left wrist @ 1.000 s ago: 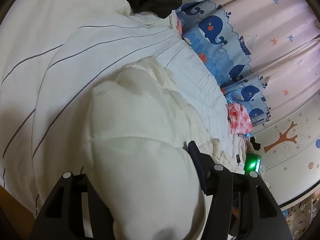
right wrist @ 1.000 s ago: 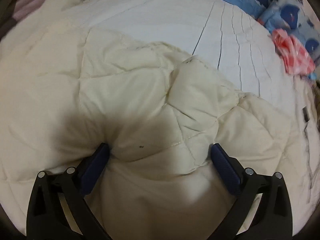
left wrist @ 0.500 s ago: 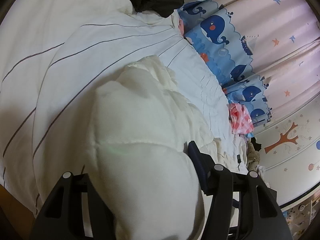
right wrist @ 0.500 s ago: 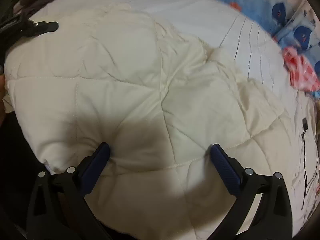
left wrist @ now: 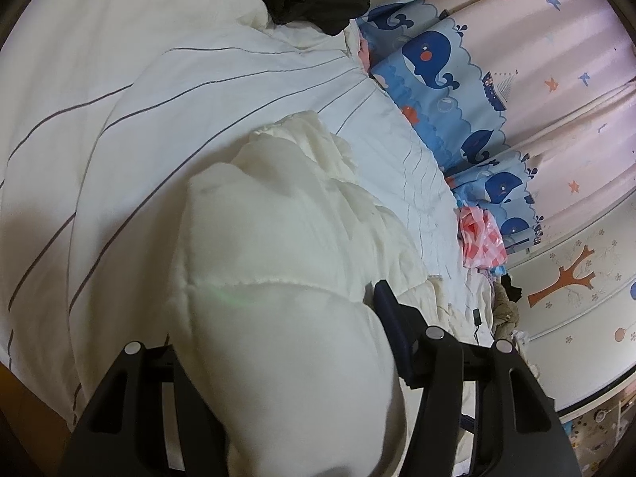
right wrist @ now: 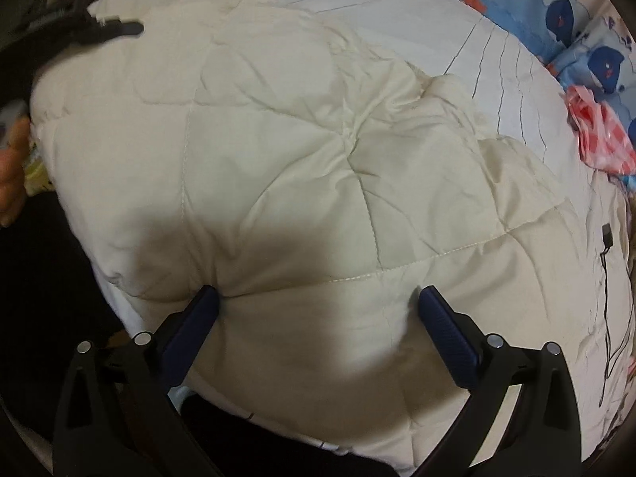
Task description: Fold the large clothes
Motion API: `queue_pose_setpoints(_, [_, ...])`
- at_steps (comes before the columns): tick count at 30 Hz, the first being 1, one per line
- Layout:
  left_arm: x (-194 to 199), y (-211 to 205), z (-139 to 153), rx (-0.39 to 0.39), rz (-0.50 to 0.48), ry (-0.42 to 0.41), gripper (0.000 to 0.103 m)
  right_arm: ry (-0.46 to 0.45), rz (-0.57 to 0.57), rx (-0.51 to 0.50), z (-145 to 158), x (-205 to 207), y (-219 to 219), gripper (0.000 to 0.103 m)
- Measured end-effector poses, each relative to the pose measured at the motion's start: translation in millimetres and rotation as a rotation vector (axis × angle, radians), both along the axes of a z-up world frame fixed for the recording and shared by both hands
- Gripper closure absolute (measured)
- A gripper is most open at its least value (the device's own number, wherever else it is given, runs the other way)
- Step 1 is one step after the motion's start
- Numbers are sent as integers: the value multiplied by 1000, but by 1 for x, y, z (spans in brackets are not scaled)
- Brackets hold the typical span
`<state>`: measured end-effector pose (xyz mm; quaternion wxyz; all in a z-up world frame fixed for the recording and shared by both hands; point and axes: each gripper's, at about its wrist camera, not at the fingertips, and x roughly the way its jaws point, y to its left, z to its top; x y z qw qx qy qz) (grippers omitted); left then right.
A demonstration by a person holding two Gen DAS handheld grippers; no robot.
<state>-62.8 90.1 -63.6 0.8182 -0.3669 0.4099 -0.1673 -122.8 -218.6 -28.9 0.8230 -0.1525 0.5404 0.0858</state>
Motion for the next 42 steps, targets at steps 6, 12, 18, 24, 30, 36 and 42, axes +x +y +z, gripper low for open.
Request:
queue_pose_setpoints(6, [0, 0, -1, 4, -2, -3, 47, -7, 21, -22, -10, -19, 15, 6])
queue_pose_setpoints(12, [1, 4, -3, -8, -4, -2, 46, -44, 6, 42, 15, -13, 4, 6])
queue_pose_setpoints(18, [0, 3, -1, -3, -7, -6, 46, -15, 4, 20, -7, -5, 8, 6])
queue_pose_setpoints(24, [1, 5, -2, -3, -5, -5, 46, -81, -24, 68, 25, -6, -10, 6])
queue_pose_setpoints(30, [-1, 4, -1, 8, -4, -16, 46, -27, -9, 14, 4, 12, -1, 6])
queue_pose_setpoints(36, [-1, 1, 2, 22, -3, -28, 46, -39, -18, 16, 12, 18, -1, 6])
queue_pose_setpoints(42, [-4, -2, 5, 42, -4, -45, 46, -29, -28, 32, 2, 23, -3, 6])
